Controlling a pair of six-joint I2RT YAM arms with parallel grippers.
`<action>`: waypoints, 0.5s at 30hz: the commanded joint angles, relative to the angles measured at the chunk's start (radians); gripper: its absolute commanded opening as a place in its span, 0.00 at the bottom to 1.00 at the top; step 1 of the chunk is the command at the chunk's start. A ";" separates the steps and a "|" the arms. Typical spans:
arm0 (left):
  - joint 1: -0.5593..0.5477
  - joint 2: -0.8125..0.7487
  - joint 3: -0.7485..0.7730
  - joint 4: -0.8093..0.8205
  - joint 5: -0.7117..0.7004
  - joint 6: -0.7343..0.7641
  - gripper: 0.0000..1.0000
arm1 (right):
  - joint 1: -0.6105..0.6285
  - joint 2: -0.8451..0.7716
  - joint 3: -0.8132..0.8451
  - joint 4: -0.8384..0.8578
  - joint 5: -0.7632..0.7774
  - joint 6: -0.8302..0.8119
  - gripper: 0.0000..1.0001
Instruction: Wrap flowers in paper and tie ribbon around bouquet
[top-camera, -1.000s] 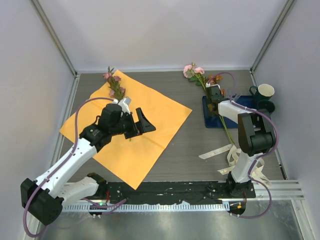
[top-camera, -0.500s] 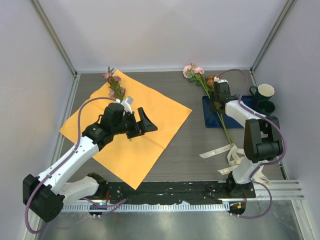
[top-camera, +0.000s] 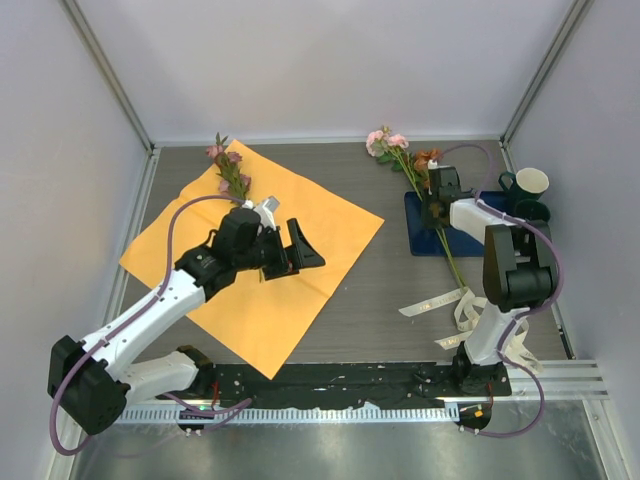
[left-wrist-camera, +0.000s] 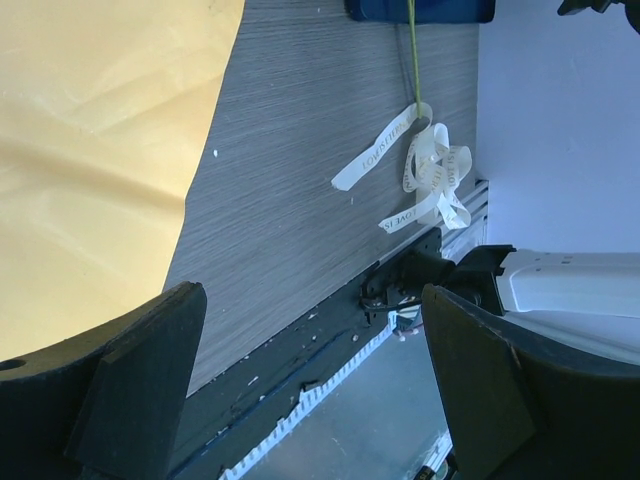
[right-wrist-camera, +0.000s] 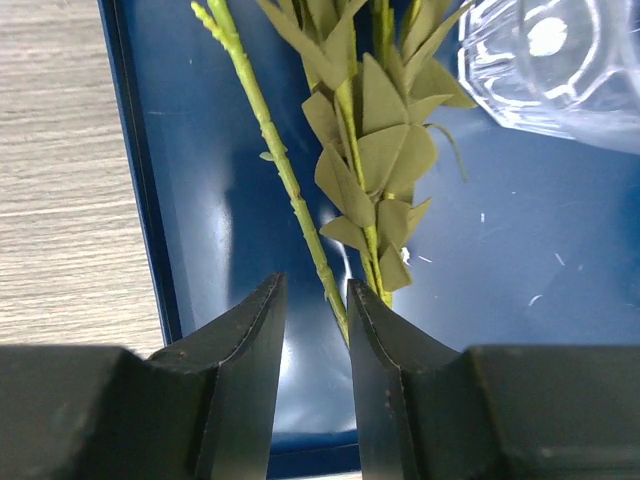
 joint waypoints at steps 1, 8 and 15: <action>-0.006 -0.004 0.030 0.053 -0.001 -0.005 0.94 | -0.003 0.022 0.011 0.051 -0.031 -0.020 0.36; -0.007 -0.010 0.039 0.043 -0.018 -0.003 0.93 | -0.003 -0.012 0.011 0.082 -0.026 -0.043 0.22; -0.007 -0.021 0.068 0.036 -0.057 -0.034 0.90 | -0.003 -0.090 0.073 0.079 -0.080 -0.077 0.00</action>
